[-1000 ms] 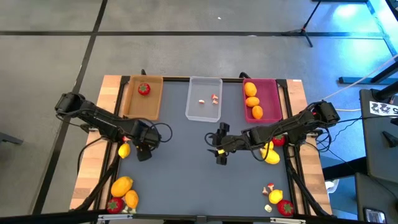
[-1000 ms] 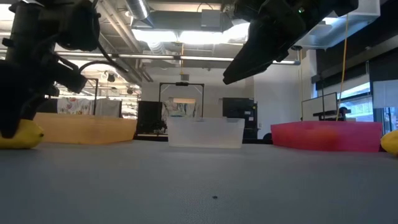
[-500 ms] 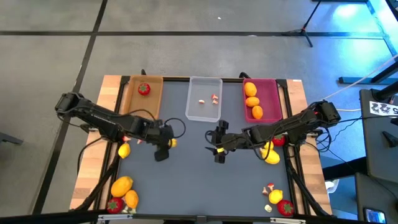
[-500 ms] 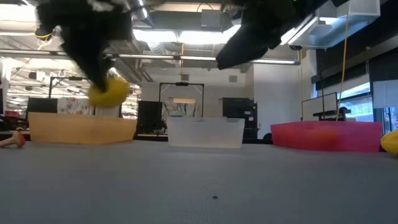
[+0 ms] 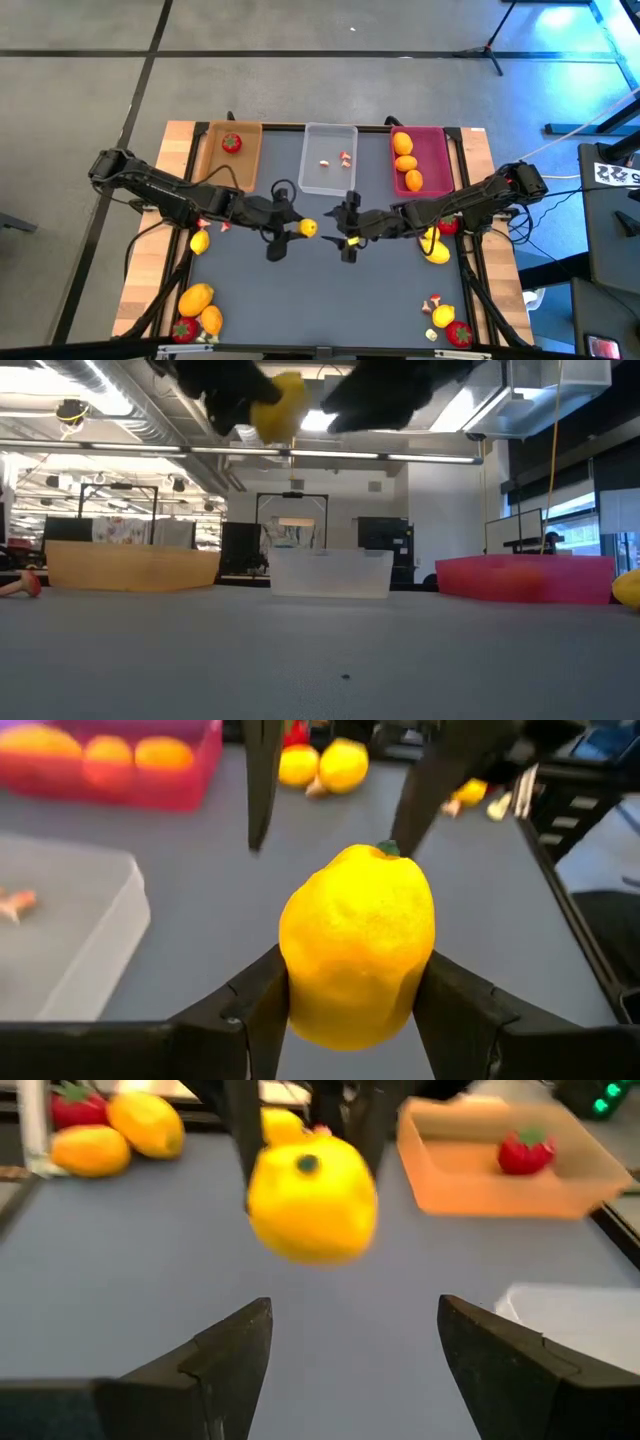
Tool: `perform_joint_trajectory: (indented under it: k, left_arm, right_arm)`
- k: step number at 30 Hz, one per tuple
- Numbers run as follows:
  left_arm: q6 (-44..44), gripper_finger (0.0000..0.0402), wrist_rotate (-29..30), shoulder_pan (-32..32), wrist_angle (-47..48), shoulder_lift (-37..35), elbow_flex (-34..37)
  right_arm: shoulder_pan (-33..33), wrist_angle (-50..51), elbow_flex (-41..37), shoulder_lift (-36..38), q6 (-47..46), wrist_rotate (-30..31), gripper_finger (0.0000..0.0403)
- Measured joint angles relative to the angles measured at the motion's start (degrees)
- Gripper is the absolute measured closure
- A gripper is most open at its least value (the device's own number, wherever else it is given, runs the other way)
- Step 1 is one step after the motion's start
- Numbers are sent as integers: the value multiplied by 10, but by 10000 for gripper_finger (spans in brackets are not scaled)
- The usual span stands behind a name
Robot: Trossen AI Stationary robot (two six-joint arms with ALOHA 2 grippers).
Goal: Sort produce into baskets
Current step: Put the lemon into the pink bin
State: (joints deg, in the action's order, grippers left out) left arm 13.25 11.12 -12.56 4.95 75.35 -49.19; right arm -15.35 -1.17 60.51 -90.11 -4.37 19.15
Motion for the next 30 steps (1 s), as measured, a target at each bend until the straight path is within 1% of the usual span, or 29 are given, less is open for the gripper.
perform_joint_trajectory:
  k: [4, 12, 16, 21, 24, 27, 30]
  left_arm:
    - [-11, 220, 22, 2, -30, 0, 0]
    - [-23, 220, 24, 2, -48, 6, 1]
    - [-24, 220, 23, 2, -50, 7, 1]
    - [-29, 220, 28, 2, -57, 7, 1]
    - [-29, 220, 27, 2, -57, 7, 1]
    - [-29, 220, 26, 2, -57, 7, 1]
    - [-30, 220, 25, 2, -57, 7, 1]
  right_arm:
    - [0, -39, 0, -1, 20, -40, 121]
    - [0, -88, -1, -10, 34, -32, 124]
    - [0, -92, -1, -10, 39, -27, 150]
    - [-1, -103, -1, -10, 46, 21, 190]
    - [-1, -104, -1, -10, 46, 21, 203]
    - [-1, -107, -1, -11, 38, 17, 201]
    - [-1, -108, -1, -11, 20, 17, 178]
